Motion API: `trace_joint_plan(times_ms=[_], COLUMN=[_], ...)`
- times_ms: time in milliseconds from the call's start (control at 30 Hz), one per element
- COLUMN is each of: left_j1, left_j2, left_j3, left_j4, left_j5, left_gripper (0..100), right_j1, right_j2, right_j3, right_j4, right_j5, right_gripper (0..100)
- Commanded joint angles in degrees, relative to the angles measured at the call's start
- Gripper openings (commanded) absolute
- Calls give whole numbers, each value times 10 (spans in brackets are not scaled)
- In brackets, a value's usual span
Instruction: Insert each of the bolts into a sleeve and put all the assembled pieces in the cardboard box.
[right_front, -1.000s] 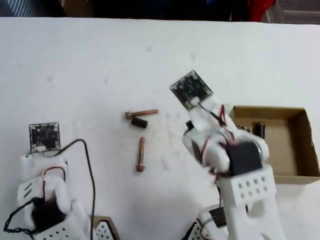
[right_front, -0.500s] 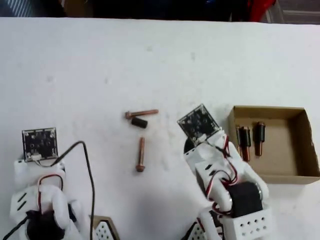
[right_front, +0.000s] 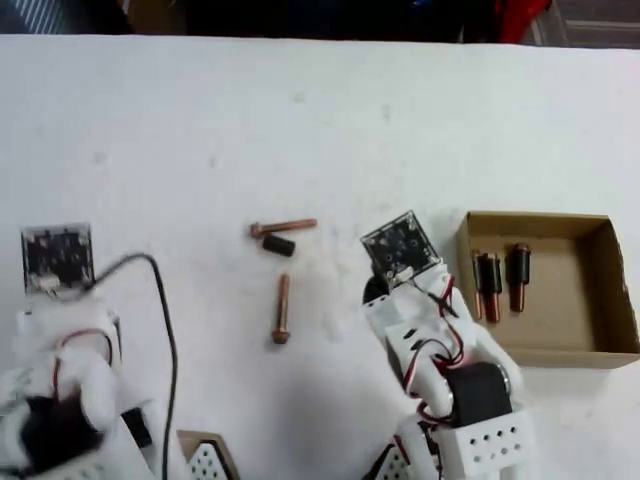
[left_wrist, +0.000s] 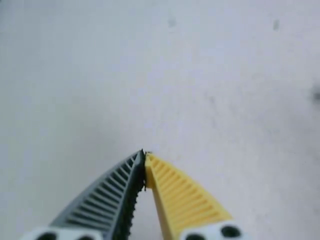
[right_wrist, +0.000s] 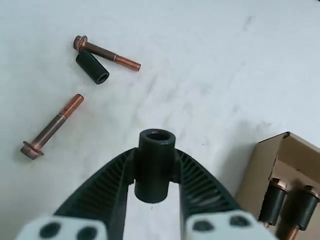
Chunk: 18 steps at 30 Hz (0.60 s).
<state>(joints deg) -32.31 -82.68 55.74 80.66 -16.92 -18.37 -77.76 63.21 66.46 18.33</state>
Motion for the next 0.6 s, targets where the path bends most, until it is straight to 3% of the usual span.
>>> trace_joint_plan(times_ms=[0, 133, 567], left_j1=[52, 119, 346], left_j2=[155, 225, 478], left_j3=[-75, -98, -193], left_j4=[2, 2, 2], left_j5=[11, 23, 197], left_gripper=[22, 23, 24], right_j1=[-1, 0, 0], right_j2=[-2, -2, 2], right_j3=[27, 69, 97], right_j4=[-52, -97, -104], right_j5=[-6, -6, -7], right_gripper=[19, 19, 19])
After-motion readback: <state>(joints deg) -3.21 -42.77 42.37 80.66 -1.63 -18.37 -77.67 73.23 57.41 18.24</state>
